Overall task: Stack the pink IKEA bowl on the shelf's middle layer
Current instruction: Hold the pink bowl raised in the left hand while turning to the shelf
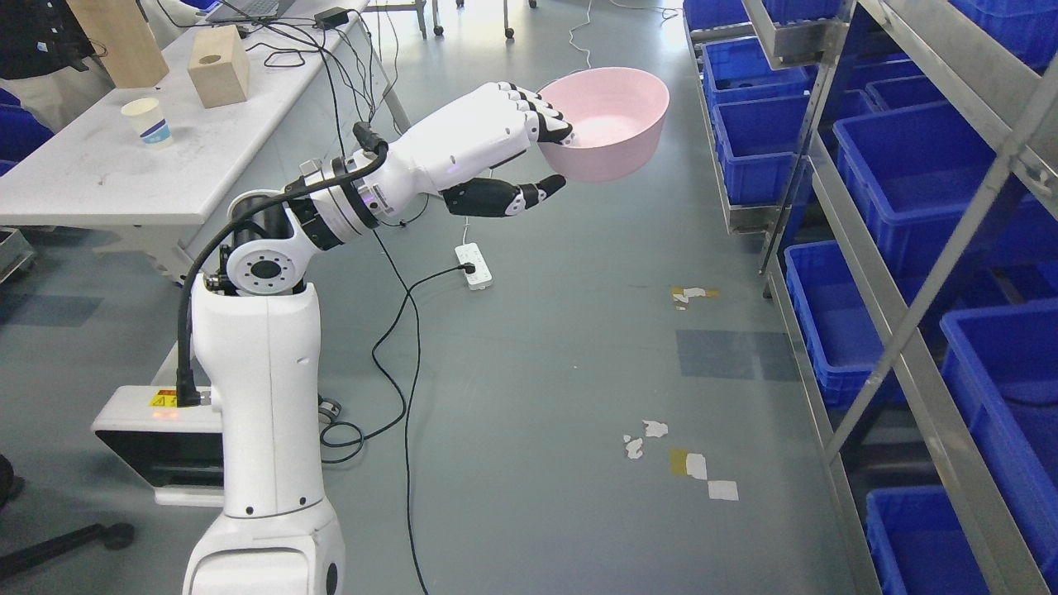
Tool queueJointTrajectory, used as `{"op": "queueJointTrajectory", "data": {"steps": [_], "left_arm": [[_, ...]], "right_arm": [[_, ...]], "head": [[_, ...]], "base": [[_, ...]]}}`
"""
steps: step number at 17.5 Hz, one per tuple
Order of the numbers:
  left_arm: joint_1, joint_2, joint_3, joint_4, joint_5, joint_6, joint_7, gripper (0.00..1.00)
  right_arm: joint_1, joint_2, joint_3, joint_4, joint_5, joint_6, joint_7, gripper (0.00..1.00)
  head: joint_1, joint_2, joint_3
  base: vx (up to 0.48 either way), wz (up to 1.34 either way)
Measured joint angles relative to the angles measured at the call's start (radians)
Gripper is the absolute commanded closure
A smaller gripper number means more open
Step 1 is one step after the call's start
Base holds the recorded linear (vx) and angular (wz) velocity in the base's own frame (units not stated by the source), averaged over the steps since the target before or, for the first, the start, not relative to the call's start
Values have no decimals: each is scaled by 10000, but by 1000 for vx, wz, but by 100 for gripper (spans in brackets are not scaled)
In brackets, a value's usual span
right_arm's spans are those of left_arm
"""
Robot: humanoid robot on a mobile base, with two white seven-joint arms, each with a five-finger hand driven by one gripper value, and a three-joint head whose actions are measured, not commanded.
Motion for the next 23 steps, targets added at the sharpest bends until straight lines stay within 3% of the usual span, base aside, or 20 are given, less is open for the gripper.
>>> {"op": "queueJointTrajectory", "data": {"steps": [13,23], "left_arm": [[-58,1,-8,-125,0,0,223,98],[-87,1,-250,-157,0,0,365,97]], "right_arm": [[-1,0,0,0,0,0,0,0],[8,0,0,0,-3,0,0,0]], "head": [[0,0,0],[0,0,0]], "base": [[382,88],[214,-30]]}}
